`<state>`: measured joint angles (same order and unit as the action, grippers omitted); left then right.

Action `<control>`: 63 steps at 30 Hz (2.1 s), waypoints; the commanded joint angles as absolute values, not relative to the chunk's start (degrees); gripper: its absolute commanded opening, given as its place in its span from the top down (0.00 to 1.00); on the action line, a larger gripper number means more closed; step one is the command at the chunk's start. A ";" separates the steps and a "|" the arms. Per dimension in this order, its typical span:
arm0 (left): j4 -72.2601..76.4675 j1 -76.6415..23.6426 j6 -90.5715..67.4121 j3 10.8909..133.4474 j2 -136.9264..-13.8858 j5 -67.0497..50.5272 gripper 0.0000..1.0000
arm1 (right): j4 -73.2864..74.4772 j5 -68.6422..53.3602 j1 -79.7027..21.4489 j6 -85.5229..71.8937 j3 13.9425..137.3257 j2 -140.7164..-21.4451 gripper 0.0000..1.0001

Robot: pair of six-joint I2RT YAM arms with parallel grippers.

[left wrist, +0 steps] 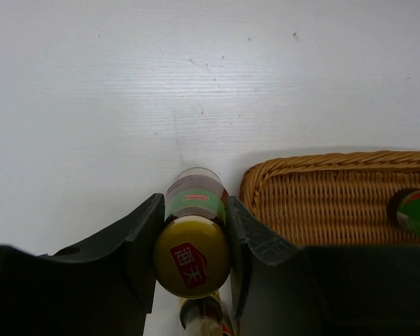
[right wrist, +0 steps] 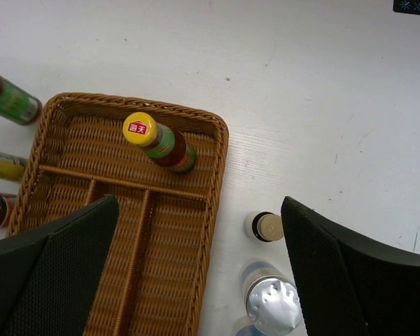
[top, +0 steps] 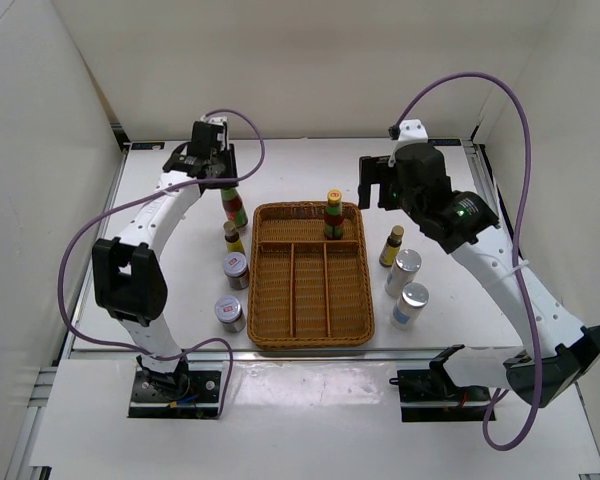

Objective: Organize the condiment bottles

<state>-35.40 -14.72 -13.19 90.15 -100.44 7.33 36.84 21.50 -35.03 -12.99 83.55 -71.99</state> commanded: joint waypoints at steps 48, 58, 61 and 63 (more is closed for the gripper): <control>-32.60 -32.78 -13.89 102.21 -99.15 14.49 0.01 | 41.93 3.26 -16.79 -16.70 74.27 -78.21 0.12; -34.54 -27.00 -10.11 93.10 -80.35 20.48 0.01 | 41.31 3.25 -16.79 -17.84 72.95 -85.16 0.24; -34.54 -22.79 -10.72 84.57 -74.81 22.32 0.01 | 41.31 3.95 -16.79 -17.84 72.42 -85.78 0.31; -34.54 -20.49 -11.60 78.51 -71.74 22.32 0.01 | 41.31 4.83 -16.79 -17.84 72.42 -86.30 0.37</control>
